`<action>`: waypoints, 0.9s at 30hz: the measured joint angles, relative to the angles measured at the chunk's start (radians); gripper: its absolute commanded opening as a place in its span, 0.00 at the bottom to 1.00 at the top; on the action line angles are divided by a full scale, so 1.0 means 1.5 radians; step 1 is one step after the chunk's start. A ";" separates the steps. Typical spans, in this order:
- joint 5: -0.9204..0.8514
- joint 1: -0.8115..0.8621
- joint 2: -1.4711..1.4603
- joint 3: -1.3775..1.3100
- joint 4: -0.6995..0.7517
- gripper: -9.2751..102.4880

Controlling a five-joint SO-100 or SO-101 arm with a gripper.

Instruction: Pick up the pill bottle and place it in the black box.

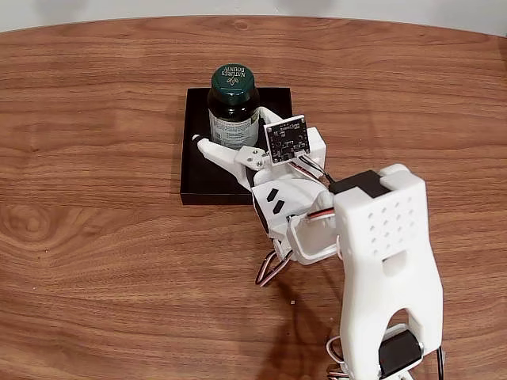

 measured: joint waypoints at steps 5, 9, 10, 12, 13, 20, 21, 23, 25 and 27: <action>0.016 0.000 0.039 0.039 0.027 0.42; 0.029 0.018 0.085 0.083 0.060 0.41; 0.031 0.024 0.102 0.096 0.073 0.41; 0.031 0.028 0.139 0.125 0.093 0.41; 0.031 0.028 0.159 0.139 0.101 0.41; 0.033 0.038 0.297 0.246 0.138 0.39; 0.037 0.043 0.319 0.264 0.147 0.39; 0.042 0.054 0.370 0.291 0.170 0.38; 0.044 0.069 0.419 0.314 0.198 0.37; 0.045 0.086 0.468 0.331 0.235 0.36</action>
